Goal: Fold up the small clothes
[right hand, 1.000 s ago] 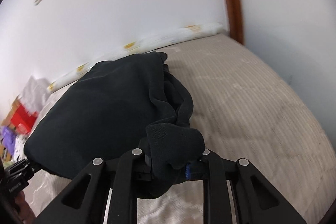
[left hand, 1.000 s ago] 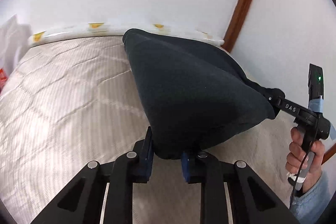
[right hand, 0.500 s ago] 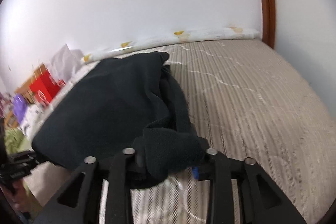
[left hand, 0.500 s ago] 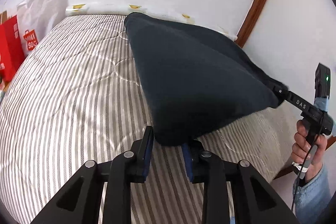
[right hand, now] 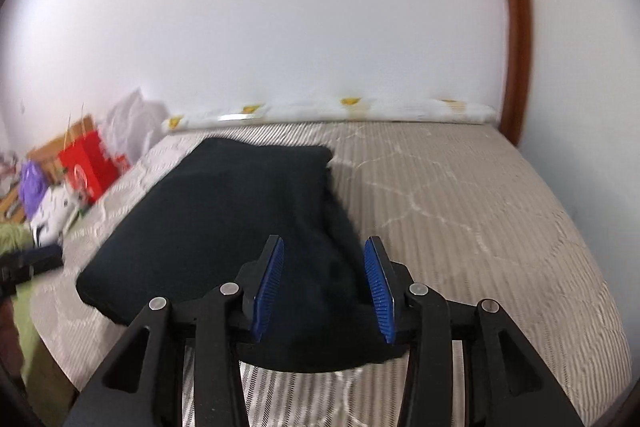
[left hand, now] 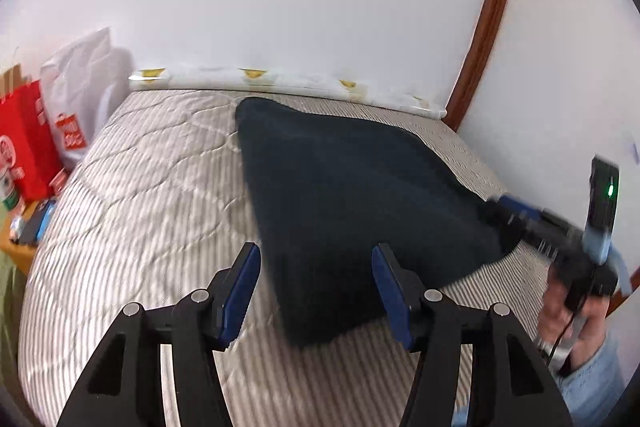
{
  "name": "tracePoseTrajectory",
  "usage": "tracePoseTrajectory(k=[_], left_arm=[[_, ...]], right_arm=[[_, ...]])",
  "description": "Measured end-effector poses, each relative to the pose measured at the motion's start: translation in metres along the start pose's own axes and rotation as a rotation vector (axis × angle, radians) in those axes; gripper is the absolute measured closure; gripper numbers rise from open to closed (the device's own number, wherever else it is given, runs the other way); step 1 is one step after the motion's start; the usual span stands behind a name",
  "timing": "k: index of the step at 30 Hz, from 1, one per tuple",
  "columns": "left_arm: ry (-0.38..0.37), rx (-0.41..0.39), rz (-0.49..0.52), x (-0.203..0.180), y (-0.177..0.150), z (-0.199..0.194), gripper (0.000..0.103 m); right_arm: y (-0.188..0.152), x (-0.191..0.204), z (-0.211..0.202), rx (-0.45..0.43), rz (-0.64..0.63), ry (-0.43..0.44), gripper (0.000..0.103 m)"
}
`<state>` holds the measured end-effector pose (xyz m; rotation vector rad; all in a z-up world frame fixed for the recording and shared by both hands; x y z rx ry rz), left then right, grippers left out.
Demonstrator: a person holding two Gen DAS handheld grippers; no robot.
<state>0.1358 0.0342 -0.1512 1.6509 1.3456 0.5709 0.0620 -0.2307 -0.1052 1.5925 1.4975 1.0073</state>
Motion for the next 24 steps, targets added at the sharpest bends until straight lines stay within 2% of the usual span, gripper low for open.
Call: tracePoseTrajectory(k=[5,9,13,16,21,24], left_arm=[[0.067,0.114,0.073,-0.009,-0.025,0.040,0.045],[0.070,0.119,0.092,-0.002,-0.038,0.043,0.042],[0.018,0.150,0.015,0.009,-0.020,0.049,0.041],[0.055,0.116,0.011,0.020,0.003,0.059,0.041],[0.080,0.102,-0.016,0.036,0.030,0.082,0.043],[0.087,0.094,-0.024,0.044,0.044,0.099,0.043]], right_arm=[[-0.040,0.000,0.036,0.122,-0.076,-0.068,0.063],[-0.038,-0.004,0.035,0.138,-0.095,-0.054,0.063],[-0.009,-0.003,0.039,0.142,-0.133,-0.031,0.060],[0.017,-0.005,0.055,0.144,-0.105,0.004,0.059],[0.059,-0.004,0.099,0.146,-0.063,0.005,0.055],[0.072,-0.007,0.134,0.189,-0.012,0.011,0.052]])
Point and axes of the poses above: each gripper's, at about its wrist camera, not at the fingertips, and z roughly the way its jaws point, x to its left, y to its top, the point moved 3 cm from there along z, roughly the way its jaws point, and after that the axes turned 11 degrees about -x, right-handed, at the moved point
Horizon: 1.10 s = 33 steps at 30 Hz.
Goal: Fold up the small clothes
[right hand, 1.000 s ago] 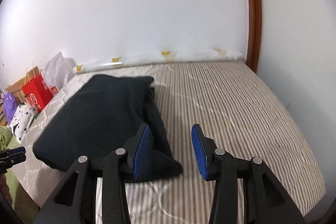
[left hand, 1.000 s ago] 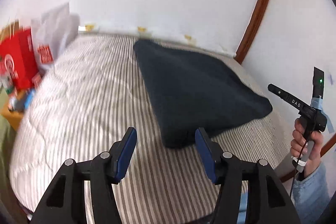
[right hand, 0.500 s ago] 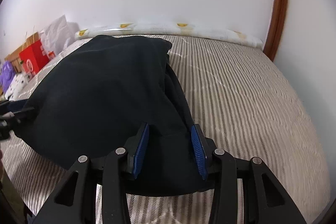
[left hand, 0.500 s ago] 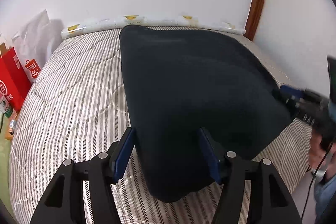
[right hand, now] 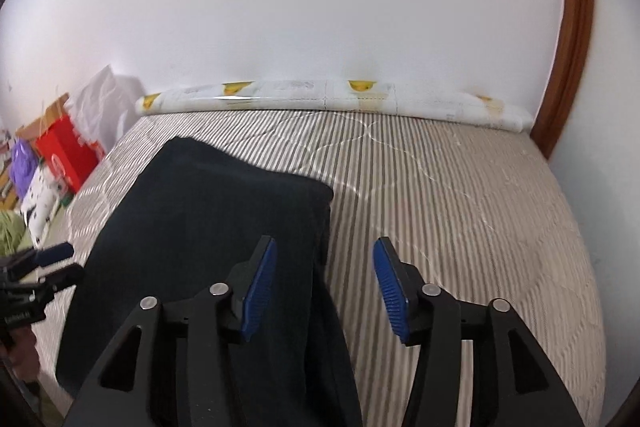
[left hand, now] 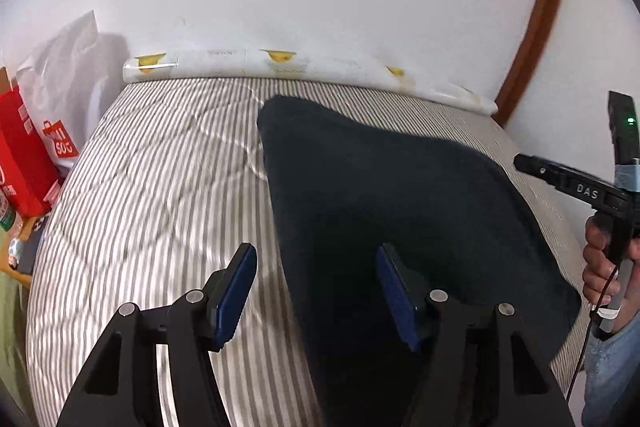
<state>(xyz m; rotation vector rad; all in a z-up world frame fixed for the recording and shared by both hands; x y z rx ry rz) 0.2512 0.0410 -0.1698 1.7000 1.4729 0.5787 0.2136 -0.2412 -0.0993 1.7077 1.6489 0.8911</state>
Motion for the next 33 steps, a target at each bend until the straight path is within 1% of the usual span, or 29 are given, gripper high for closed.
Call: tracePoseTrajectory(k=[3,8,12,14,15,16,17,18,20,22,24,30,32,33], left_arm=[[-0.009,-0.001,-0.011,0.003,0.011,0.015,0.043],[-0.030,0.029,-0.025,0.006,0.020,0.046,0.043],[-0.042,0.051,-0.036,0.005,0.018,0.062,0.043],[-0.041,0.055,-0.032,0.004,0.017,0.066,0.043],[-0.038,0.056,-0.030,0.003,0.015,0.068,0.043],[-0.037,0.057,-0.028,0.003,0.016,0.069,0.043],[-0.037,0.058,-0.028,0.003,0.016,0.070,0.043],[-0.039,0.058,-0.028,0.002,0.016,0.069,0.043],[-0.040,0.059,-0.026,0.002,0.017,0.070,0.043],[-0.038,0.061,-0.018,0.000,0.018,0.070,0.043],[-0.031,0.062,-0.009,-0.001,0.019,0.070,0.043],[-0.011,0.067,0.014,-0.004,0.017,0.066,0.043],[-0.013,0.067,0.010,-0.004,0.016,0.064,0.043],[-0.013,0.066,0.010,-0.004,0.015,0.063,0.042]], right_arm=[[0.010,-0.003,0.031,0.051,0.052,0.025,0.052],[0.008,0.000,0.077,0.141,0.105,0.035,0.052],[0.006,0.001,0.101,0.162,0.123,0.017,0.053],[0.008,0.005,0.109,0.164,0.103,0.031,0.068],[0.008,0.009,0.111,0.161,0.083,0.062,0.089],[0.009,0.013,0.112,0.157,0.061,0.082,0.093],[0.010,0.017,0.110,0.133,0.023,0.076,0.094],[0.012,0.021,0.104,0.084,-0.031,0.065,0.095],[0.015,0.019,0.098,0.045,-0.055,0.055,0.096],[0.016,0.007,0.103,0.065,0.007,0.054,0.096],[0.012,0.001,0.109,0.087,0.036,0.050,0.096],[0.014,0.008,0.096,0.065,-0.028,-0.004,0.095],[0.018,0.009,0.084,0.055,-0.071,-0.056,0.092],[0.019,0.009,0.074,0.040,-0.083,-0.054,0.091]])
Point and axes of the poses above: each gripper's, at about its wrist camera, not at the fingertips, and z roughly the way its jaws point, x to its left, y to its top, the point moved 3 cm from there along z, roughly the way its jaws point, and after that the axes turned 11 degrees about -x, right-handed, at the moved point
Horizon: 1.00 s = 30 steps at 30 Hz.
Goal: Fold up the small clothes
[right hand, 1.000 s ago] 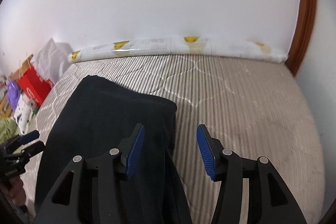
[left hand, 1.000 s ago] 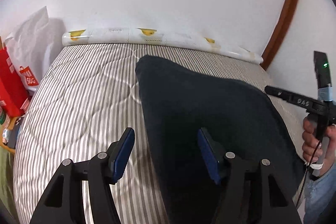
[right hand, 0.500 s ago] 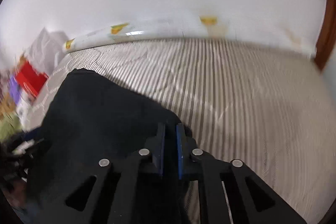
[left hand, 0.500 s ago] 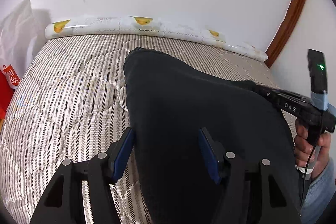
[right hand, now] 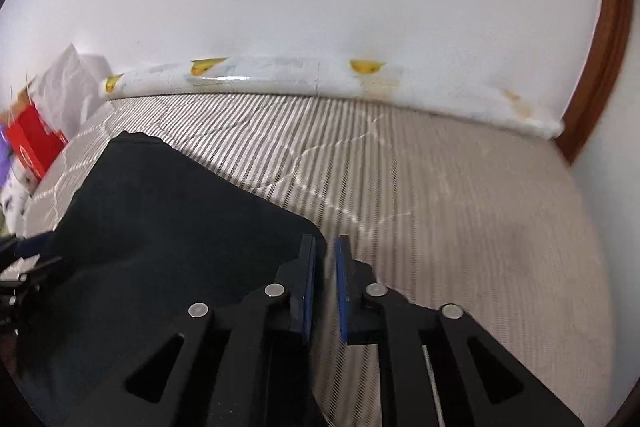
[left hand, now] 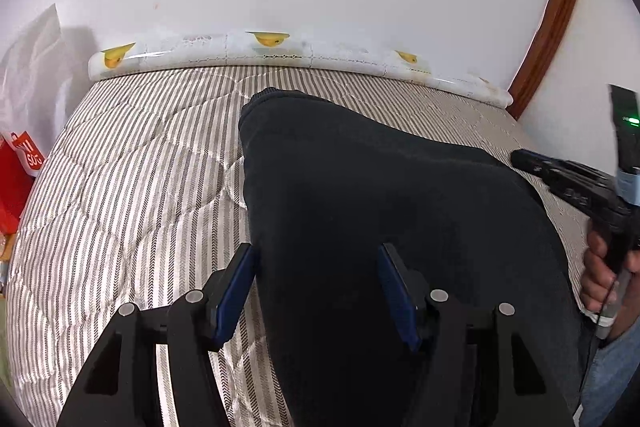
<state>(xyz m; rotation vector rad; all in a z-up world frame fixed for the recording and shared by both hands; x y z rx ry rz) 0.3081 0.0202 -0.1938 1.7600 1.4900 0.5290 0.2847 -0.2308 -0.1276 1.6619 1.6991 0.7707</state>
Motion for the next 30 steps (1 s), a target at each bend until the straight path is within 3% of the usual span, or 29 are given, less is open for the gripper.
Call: tracePoseTrajectory(k=[6,8,10,17,21,24,30], left_arm=[[0.012,-0.002,0.007,-0.003,-0.002,-0.005,0.042],[0.010,-0.003,0.008,-0.004,-0.003,-0.008,0.041],[0.002,0.000,0.016,-0.006,-0.007,-0.013,0.040],[0.014,-0.001,0.048,-0.010,-0.014,-0.028,0.038],[0.009,-0.004,0.051,-0.011,-0.020,-0.037,0.038],[0.003,-0.002,0.052,-0.015,-0.025,-0.037,0.038],[0.059,-0.010,0.067,-0.024,-0.030,-0.039,0.036]], right_arm=[[-0.009,0.014,-0.041,-0.030,-0.032,0.107,0.067],[-0.019,0.023,-0.040,-0.002,-0.065,0.121,0.066],[-0.034,0.026,-0.031,0.038,-0.113,0.070,0.065],[-0.039,0.018,-0.033,0.024,-0.100,0.040,0.064],[-0.033,-0.003,-0.056,0.008,-0.084,-0.040,0.064],[-0.037,-0.022,-0.074,0.030,-0.014,-0.034,0.064],[-0.048,-0.019,-0.113,0.003,0.016,0.028,0.064]])
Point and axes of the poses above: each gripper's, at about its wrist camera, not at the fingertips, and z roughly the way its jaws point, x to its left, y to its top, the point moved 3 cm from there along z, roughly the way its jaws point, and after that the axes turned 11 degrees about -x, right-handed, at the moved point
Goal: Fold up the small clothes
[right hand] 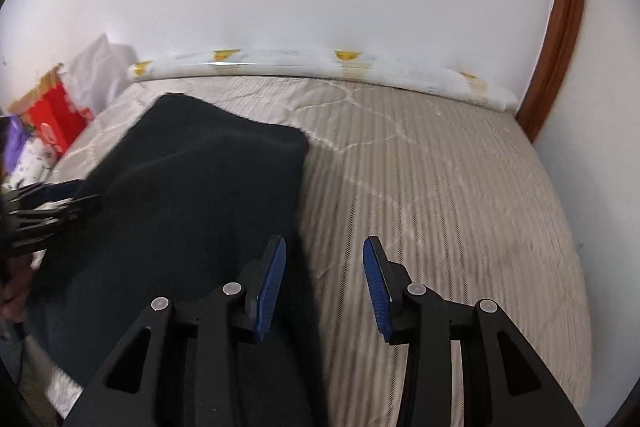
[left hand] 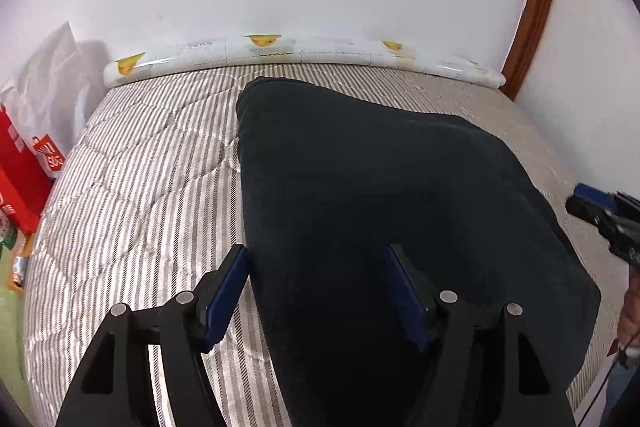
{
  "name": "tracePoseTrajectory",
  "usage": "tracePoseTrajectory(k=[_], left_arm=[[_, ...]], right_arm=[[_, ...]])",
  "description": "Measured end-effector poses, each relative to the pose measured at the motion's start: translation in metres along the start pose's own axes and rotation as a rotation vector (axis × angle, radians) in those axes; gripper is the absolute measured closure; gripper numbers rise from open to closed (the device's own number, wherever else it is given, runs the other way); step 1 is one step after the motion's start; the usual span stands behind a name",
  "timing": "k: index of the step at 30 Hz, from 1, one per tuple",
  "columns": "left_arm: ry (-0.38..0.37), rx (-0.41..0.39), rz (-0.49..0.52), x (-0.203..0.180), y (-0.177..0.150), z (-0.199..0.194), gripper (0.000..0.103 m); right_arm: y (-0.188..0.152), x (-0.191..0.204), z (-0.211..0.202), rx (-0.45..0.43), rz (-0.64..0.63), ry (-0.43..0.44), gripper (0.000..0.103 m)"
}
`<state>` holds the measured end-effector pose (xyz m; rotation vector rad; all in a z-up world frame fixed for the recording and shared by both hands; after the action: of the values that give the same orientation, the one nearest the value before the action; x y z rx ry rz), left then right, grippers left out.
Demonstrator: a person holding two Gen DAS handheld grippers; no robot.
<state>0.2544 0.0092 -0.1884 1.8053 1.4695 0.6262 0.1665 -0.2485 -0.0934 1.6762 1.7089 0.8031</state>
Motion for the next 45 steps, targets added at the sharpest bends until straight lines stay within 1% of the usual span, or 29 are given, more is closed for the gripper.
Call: tracePoseTrajectory(k=[3,5,7,8,9,10,12,14,16,17,20,22,23,25,27,29,30,31,33,35,36,39,41,45], left_arm=[[-0.004,0.007,-0.018,-0.001,-0.004,-0.008,0.036],[-0.006,0.010,-0.022,-0.003,-0.008,-0.014,0.036],[-0.008,0.012,-0.020,-0.005,-0.012,-0.019,0.036],[-0.006,0.013,-0.016,-0.007,-0.014,-0.021,0.036],[-0.003,0.013,-0.012,-0.008,-0.016,-0.024,0.036],[0.000,0.011,-0.009,-0.010,-0.018,-0.027,0.036],[0.002,0.011,-0.007,-0.011,-0.021,-0.031,0.036],[0.002,0.011,-0.011,-0.012,-0.023,-0.034,0.036],[0.002,0.011,-0.015,-0.012,-0.024,-0.037,0.036],[0.001,0.012,-0.018,-0.012,-0.025,-0.038,0.036],[0.007,0.014,-0.018,-0.013,-0.027,-0.040,0.036],[0.000,0.014,-0.019,-0.013,-0.029,-0.044,0.036],[-0.003,0.015,-0.018,-0.013,-0.031,-0.045,0.036],[-0.016,0.015,-0.011,-0.015,-0.034,-0.048,0.036],[-0.037,0.008,-0.008,-0.016,-0.038,-0.054,0.035],[-0.052,0.011,-0.013,-0.016,-0.042,-0.057,0.035],[-0.060,0.015,-0.022,-0.015,-0.045,-0.058,0.035],[-0.068,0.018,-0.034,-0.014,-0.048,-0.061,0.035],[-0.081,0.020,-0.052,-0.011,-0.052,-0.064,0.035],[-0.089,0.022,-0.058,-0.009,-0.058,-0.069,0.035],[-0.089,0.022,-0.053,-0.009,-0.061,-0.071,0.035],[-0.086,0.013,-0.036,-0.010,-0.069,-0.077,0.034],[-0.083,0.006,-0.036,-0.009,-0.074,-0.079,0.033],[-0.079,0.007,-0.065,-0.007,-0.076,-0.077,0.033]], right_arm=[[-0.012,0.006,-0.002,0.002,0.014,0.021,0.064],[-0.025,0.010,0.005,0.034,0.021,0.029,0.064],[-0.039,0.013,0.014,0.057,0.010,0.014,0.067],[-0.044,0.013,0.016,0.065,0.019,0.023,0.070],[-0.047,0.012,0.017,0.063,0.049,0.050,0.082],[-0.047,0.011,0.016,0.057,0.082,0.080,0.097],[-0.044,0.011,0.012,0.035,0.091,0.071,0.100],[-0.040,0.010,0.004,-0.007,0.084,0.060,0.100],[-0.037,0.003,0.000,-0.030,0.115,0.060,0.100],[-0.038,0.000,0.001,-0.026,0.126,0.064,0.100],[-0.050,0.000,0.017,0.046,0.104,0.031,0.102],[-0.058,-0.002,0.024,0.096,0.083,-0.057,0.099],[-0.059,-0.004,0.021,0.094,0.100,-0.056,0.099],[-0.056,-0.007,0.010,0.061,0.142,-0.041,0.099],[-0.047,-0.003,-0.005,0.013,0.135,-0.034,0.099],[-0.041,0.006,-0.017,-0.024,0.114,-0.026,0.096],[-0.038,0.013,-0.023,-0.037,0.101,-0.003,0.086],[-0.036,0.019,-0.025,-0.041,0.095,0.016,0.074],[-0.038,0.034,-0.028,-0.054,0.077,0.071,0.068],[-0.044,0.045,-0.027,-0.058,0.045,0.098,0.068],[-0.049,0.051,-0.025,-0.056,0.018,0.097,0.068],[-0.065,0.064,-0.017,-0.045,-0.058,0.053,0.069],[-0.071,0.066,-0.015,-0.068,-0.082,0.019,0.069],[-0.072,0.064,-0.013,-0.044,-0.080,-0.020,0.069]])
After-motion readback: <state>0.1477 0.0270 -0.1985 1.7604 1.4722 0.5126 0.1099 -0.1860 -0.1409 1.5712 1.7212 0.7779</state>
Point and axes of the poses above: each gripper's, at about its wrist camera, not at the fingertips, and z roughly the way its jaws point, x to its left, y to its top, the point moved 3 cm from there along z, roughly the way its jaws point, and after that the axes turned 11 degrees about -x, right-handed, at the moved point
